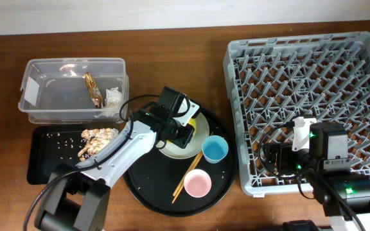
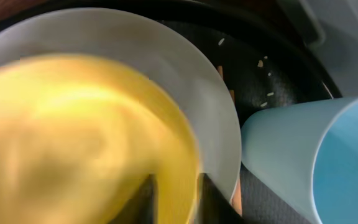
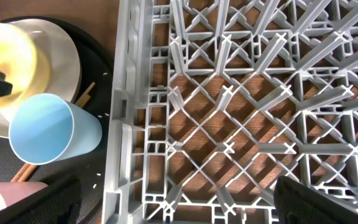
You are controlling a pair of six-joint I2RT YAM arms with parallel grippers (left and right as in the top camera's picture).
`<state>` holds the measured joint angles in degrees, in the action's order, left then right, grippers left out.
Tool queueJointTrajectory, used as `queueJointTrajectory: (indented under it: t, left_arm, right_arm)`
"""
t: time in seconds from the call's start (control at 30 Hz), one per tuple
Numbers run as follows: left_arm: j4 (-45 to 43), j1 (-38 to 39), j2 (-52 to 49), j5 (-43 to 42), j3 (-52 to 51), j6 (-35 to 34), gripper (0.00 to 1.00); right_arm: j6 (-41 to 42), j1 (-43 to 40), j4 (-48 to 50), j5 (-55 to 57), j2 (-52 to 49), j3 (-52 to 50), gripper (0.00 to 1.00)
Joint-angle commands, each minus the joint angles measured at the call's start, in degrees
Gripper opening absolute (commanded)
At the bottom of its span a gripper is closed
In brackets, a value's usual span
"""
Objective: Sort waste into correct bins and load items into the dishwasher rack
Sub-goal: 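Place the yellow bowl onto the white plate with the left gripper, then grasp the blue cup with the left gripper and lift it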
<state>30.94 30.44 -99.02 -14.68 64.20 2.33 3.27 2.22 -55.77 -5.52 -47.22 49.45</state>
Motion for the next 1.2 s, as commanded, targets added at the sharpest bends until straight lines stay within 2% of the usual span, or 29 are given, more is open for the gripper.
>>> queueJointTrajectory:
  t: [0.0,0.13,0.27,0.43,0.57,0.63,0.7,0.77,0.87,0.97,1.0,1.07,1.17]
  left_arm:
    - [1.4,0.2,-0.1,3.2,1.8,0.3,0.38]
    - [8.2,0.2,3.1,2.9,8.4,0.2,0.45]
    - [9.0,1.2,3.7,-6.6,9.8,0.2,0.47]
    - [9.9,6.9,-0.3,-6.5,9.7,0.2,0.47]
    - [11.0,10.4,-6.5,-1.3,9.7,0.2,0.46]
    - [10.7,10.4,-7.8,-0.4,9.7,0.2,0.33]
    - [10.4,10.4,-7.7,1.7,10.2,0.2,0.07]
    - [10.6,9.7,-7.3,2.1,11.9,0.0,0.0]
    - [11.6,6.8,-4.4,0.8,14.9,-1.7,0.0]
    - [11.3,-1.0,2.1,-9.5,15.6,-7.0,0.0]
    - [10.6,-5.5,3.1,-16.9,15.6,-8.9,0.0]
    - [7.9,-11.2,2.5,-33.7,15.5,-10.3,0.0]
    - [5.9,-14.6,2.3,-46.9,15.5,-11.7,0.0]
  right_arm:
    - [0.6,-0.4,0.0,-0.3,0.2,1.1,0.99]
    - [0.6,-0.4,0.0,-0.3,0.2,1.1,0.99]
    - [0.6,-0.4,0.0,-0.3,0.2,1.1,0.99]
    - [0.6,-0.4,0.0,-0.3,0.2,1.1,0.99]
    - [0.6,-0.4,-0.4,-0.3,0.2,1.1,0.99]
    - [0.6,-0.4,-0.4,-0.3,0.2,1.1,0.99]
    - [0.6,-0.4,-0.4,-0.3,0.2,1.1,0.99]
    - [0.6,-0.4,-0.4,-0.3,0.2,1.1,0.99]
    - [0.6,-0.4,-0.4,-0.3,0.2,1.2,0.99]
    - [0.9,-0.5,1.4,-0.3,0.2,3.3,0.99]
    - [1.7,-0.5,3.3,-2.1,0.0,4.3,0.99]
    - [1.6,-0.5,5.4,-12.6,-1.8,4.2,0.99]
    - [1.3,-0.4,6.4,-34.0,-8.1,4.2,0.99]
